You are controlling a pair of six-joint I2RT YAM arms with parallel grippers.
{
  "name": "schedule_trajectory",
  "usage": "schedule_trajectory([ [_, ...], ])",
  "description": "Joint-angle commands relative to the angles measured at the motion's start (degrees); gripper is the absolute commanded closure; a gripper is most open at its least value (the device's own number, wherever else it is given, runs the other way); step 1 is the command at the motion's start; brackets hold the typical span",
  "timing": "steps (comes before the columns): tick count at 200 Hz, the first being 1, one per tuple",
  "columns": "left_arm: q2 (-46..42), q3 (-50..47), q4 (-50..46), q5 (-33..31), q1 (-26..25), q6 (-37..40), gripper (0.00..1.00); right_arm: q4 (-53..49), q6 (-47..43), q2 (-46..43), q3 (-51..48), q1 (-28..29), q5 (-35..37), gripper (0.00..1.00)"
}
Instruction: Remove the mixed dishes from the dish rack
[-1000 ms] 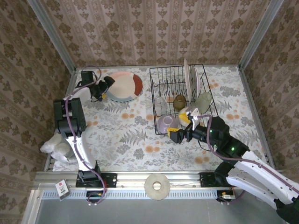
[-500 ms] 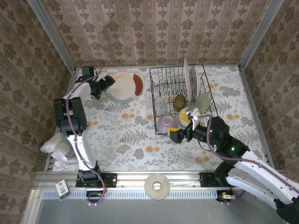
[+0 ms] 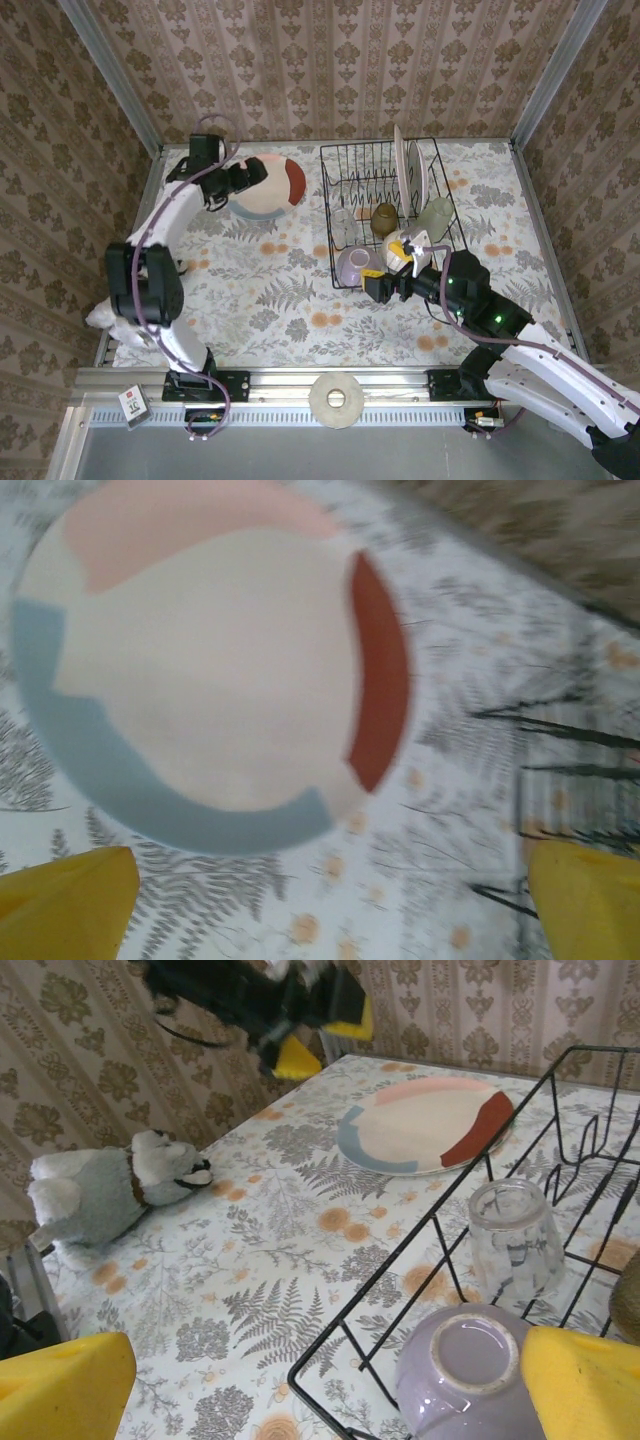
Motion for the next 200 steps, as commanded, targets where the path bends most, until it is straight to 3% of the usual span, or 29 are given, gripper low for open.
schedule_trajectory([
  [1, -7.7, -3.1, -2.6, -4.8, -4.1, 7.0, 0.00, 0.0, -0.8, -0.8, 1.2, 0.4, 4.2, 0.00],
  [24, -16.9, -9.1, -0.6, -8.0, -8.3, 8.1, 0.00, 0.3, -0.4, -0.3, 1.4, 0.5, 7.0, 0.00],
  [48, -23.7, -11.6, -3.2, -4.5, -9.9, 7.4, 0.00, -0.1, -0.1, 1.7, 3.1, 0.4, 10.6, 0.00],
  [78, -30.0, -13.0, -7.2, -15.7, -18.0, 12.0, 0.00, -3.9, 0.1, 6.5, 8.5, 0.4, 14.9, 0.00],
  [109, -38.1, -19.2, -5.0, -17.9, -18.3, 6.0, 0.00, -11.1, 1.7, 12.6, 16.2, 0.4, 22.9, 0.00],
  [156, -50.0, -31.1, 8.6, -2.1, -17.6, 7.7, 0.01, -25.4, 3.2, 26.1, 31.9, -0.5, 36.0, 0.01],
  [176, -50.3, -34.4, 14.6, 4.2, -20.1, 7.8, 0.03, -30.4, 3.4, 31.9, 37.6, -2.3, 37.2, 0.01],
  [200, -50.2, -39.4, 23.3, 6.9, -22.7, 7.1, 0.04, -33.8, 3.0, 37.4, 43.6, -5.0, 36.3, 0.01],
])
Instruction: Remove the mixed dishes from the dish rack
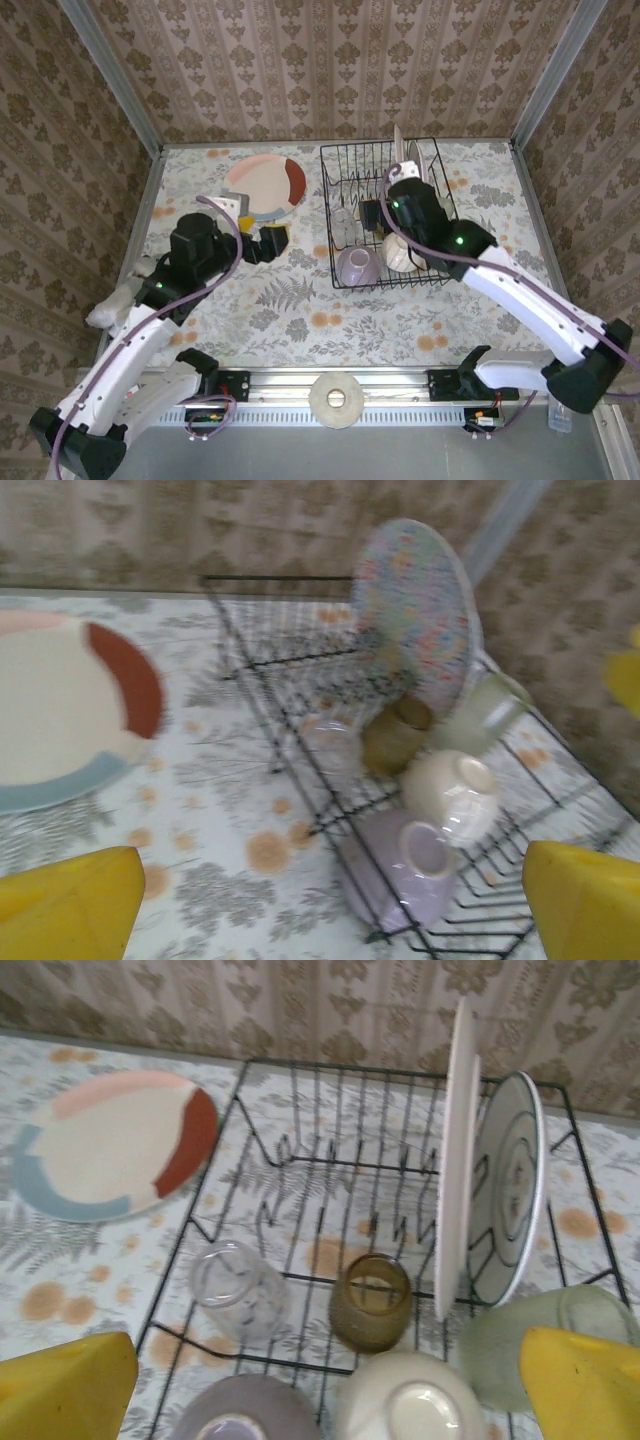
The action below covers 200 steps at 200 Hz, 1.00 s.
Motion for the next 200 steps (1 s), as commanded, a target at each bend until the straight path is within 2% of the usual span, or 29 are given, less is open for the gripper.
schedule_trajectory([
  [1, -0.1, -4.3, 11.4, 7.3, -2.0, 0.1, 0.04, -8.4, 0.6, 4.1, 5.7, -2.5, 3.5, 0.01],
  [32, 0.3, -10.6, 20.6, 9.6, -2.7, -2.8, 0.05, -12.0, 0.0, 11.0, 12.1, -6.6, 0.3, 0.03],
  [40, 1.3, -10.6, 19.8, 10.2, -2.8, -2.7, 0.05, -12.8, -0.3, 12.5, 13.7, -7.3, -0.3, 0.04],
  [49, 2.8, -9.6, 17.2, 9.8, -3.1, -1.7, 0.00, -13.1, -1.0, 14.4, 15.1, -7.6, -0.3, 0.06],
  [69, 5.8, -8.2, 13.8, 7.0, -3.8, -1.5, 0.00, -14.7, -2.0, 19.1, 18.6, -7.7, 1.7, 0.07],
  [84, 7.5, -9.0, 15.6, 7.5, -3.9, -2.2, 0.00, -15.7, -2.1, 21.9, 20.7, -8.2, 2.2, 0.08],
  [101, 8.3, -10.7, 17.4, 4.4, -3.8, -2.6, 0.00, -16.7, -2.0, 24.4, 22.6, -8.4, 2.3, 0.09],
  [131, 6.9, -16.9, 27.0, 1.6, -3.7, -4.7, 0.00, -18.4, -2.3, 27.3, 25.3, -8.6, 4.8, 0.10],
  [158, 7.9, -17.1, 26.2, 2.0, -3.4, -5.6, 0.00, -19.0, -2.5, 29.4, 26.6, -8.9, 6.4, 0.11],
  [200, 5.1, -18.2, 24.9, 2.6, -3.2, -3.9, 0.00, -19.6, -2.2, 32.6, 29.1, -9.2, 7.8, 0.23],
])
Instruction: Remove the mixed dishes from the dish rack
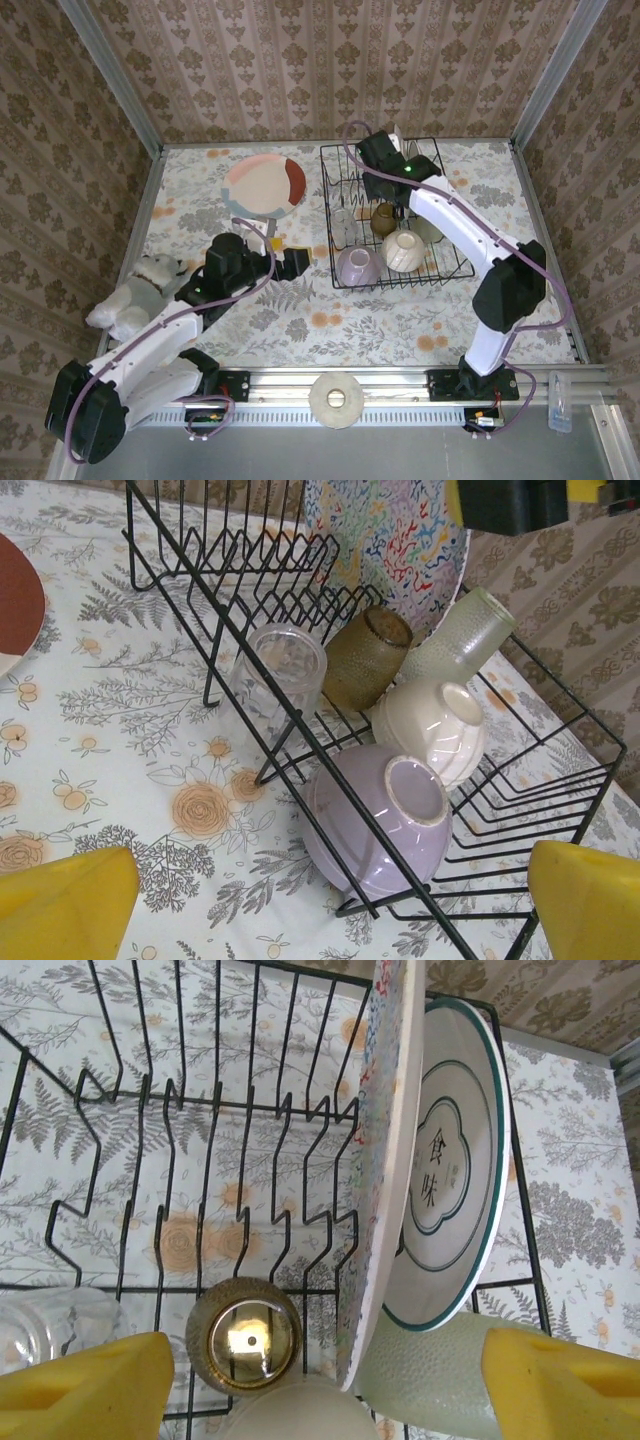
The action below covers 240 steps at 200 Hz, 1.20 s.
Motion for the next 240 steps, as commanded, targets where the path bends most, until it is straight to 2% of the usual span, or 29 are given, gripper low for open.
schedule_trajectory([
  [1, -1.9, -0.9, 1.9, -0.2, 0.3, 0.4, 0.00, -2.5, -0.2, 2.4, 2.6, -0.3, 3.0, 0.23],
  [36, -0.5, -0.1, -0.8, -5.5, 0.1, -2.0, 0.00, -1.9, 1.7, 4.4, 4.2, -0.1, 6.0, 0.34],
  [64, 2.8, 3.1, -4.9, -7.3, 0.0, -5.7, 0.00, -0.2, 3.0, 4.3, 4.4, -0.1, 8.3, 0.40],
  [105, -0.9, -1.3, 2.2, -0.8, 0.5, -2.5, 0.00, 0.4, 3.9, 5.7, 5.3, -0.2, 11.2, 0.45],
  [142, -2.3, -1.7, 2.9, 2.8, 0.5, 0.1, 0.00, 0.3, 4.7, 7.8, 7.2, -0.2, 11.7, 0.52],
  [165, -3.4, -4.4, 10.1, 8.2, 0.2, -0.4, 0.00, -0.1, 5.3, 9.3, 8.9, -0.2, 12.6, 0.55],
  [210, -7.3, -9.5, 22.9, 13.4, 0.1, -3.0, 0.00, -0.2, 6.2, 10.7, 9.9, -0.2, 15.0, 0.61],
  [240, -9.3, -10.6, 25.2, 14.0, 0.1, -3.8, 0.00, -0.3, 6.5, 11.3, 10.2, -0.3, 16.9, 0.63],
])
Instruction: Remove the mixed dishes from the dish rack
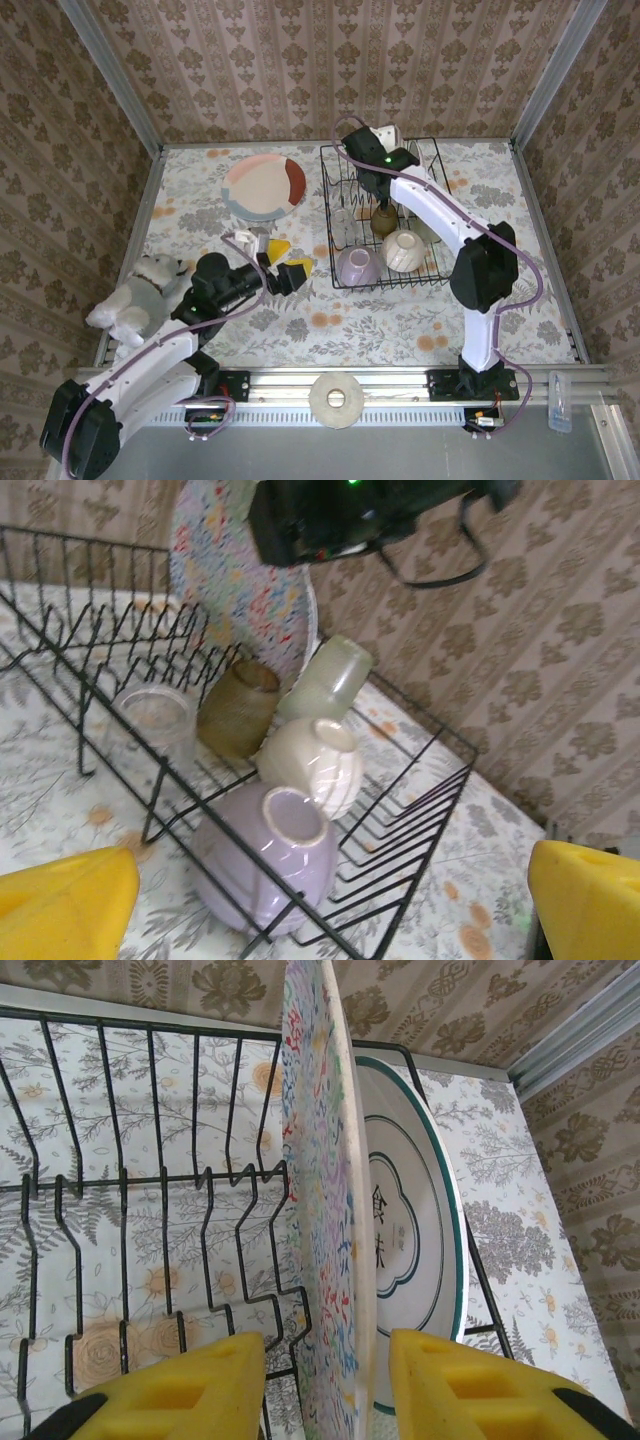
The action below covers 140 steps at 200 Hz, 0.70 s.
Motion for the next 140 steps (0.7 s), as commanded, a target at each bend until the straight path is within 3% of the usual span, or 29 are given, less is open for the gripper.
schedule_trajectory([
  [1, -1.9, -0.8, 6.9, 2.8, 0.1, -1.3, 0.00, -0.9, 1.3, 0.9, 2.2, -0.1, 4.0, 0.64],
  [140, -3.0, -1.1, 6.9, 2.0, 0.0, -1.5, 0.00, -2.4, 2.2, 4.1, 4.0, -1.9, 5.6, 0.80],
])
